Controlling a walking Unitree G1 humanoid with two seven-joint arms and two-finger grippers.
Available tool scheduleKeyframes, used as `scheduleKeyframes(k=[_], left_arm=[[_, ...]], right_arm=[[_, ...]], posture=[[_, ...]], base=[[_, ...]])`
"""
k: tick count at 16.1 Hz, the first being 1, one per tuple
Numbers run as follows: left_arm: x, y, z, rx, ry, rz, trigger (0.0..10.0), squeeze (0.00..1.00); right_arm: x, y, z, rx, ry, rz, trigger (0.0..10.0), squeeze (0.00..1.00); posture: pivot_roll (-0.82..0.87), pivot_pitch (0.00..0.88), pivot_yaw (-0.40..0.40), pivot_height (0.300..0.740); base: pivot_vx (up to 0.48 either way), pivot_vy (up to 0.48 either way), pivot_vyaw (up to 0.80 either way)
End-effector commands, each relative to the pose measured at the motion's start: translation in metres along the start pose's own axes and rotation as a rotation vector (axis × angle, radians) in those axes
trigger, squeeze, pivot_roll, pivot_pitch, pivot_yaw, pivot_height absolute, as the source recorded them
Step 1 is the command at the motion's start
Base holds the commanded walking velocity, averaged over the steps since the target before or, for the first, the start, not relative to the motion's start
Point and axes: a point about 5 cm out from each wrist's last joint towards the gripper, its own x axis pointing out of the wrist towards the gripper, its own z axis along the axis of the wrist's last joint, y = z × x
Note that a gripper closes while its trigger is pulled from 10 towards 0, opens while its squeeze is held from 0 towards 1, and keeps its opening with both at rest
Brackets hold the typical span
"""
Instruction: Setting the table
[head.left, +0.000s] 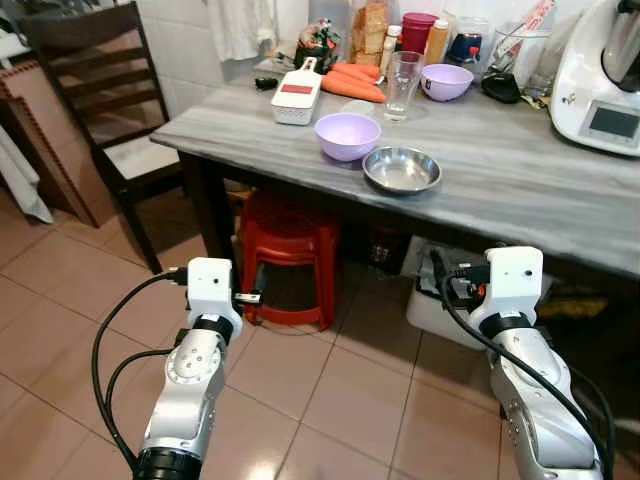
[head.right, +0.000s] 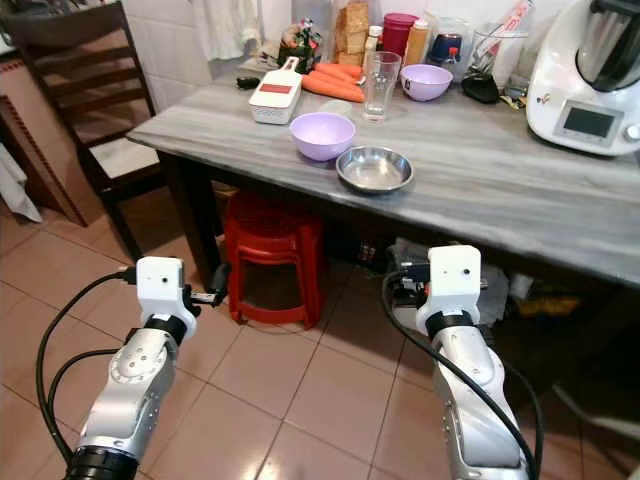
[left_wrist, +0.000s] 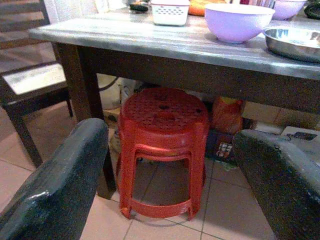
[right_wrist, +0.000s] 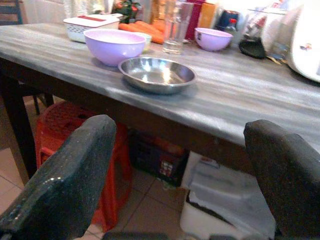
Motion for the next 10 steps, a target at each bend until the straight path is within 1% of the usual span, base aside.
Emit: scheduleKeyframes(k=[1, 5, 8, 10], left_arm=[[0.0010, -0.0025, -0.0003, -0.001, 0.011, -0.010, 10.0, 0.00], [0.0016, -0.0028, 0.0011, 0.003, 0.004, -0.021, 10.0, 0.00], [0.0031, -0.0037, 0.0030, 0.008, -0.007, -0.029, 10.0, 0.00], [0.0031, -0.0052, 0.0054, -0.003, -0.031, -0.063, 10.0, 0.00]], right_arm=[[-0.0010, -0.0038, 0.0030, 0.004, -0.015, -0.022, 10.0, 0.00], [-0.0010, -0.0035, 0.0028, 0.006, -0.016, -0.028, 10.0, 0.00], [-0.0019, -0.0052, 0.0025, 0.006, -0.015, -0.038, 10.0, 0.00], [-0.0019, -0.0060, 0.0027, 0.006, -0.016, -0.043, 10.0, 0.00]], posture=[[-0.12, 0.025, 0.017, 0.740], [-0.13, 0.025, 0.025, 0.740], [-0.13, 0.027, 0.028, 0.740], [-0.13, 0.026, 0.031, 0.740]], base=[[-0.304, 0.000, 0.00], [-0.266, 0.000, 0.00], [0.000, 0.000, 0.00], [0.000, 0.000, 0.00]])
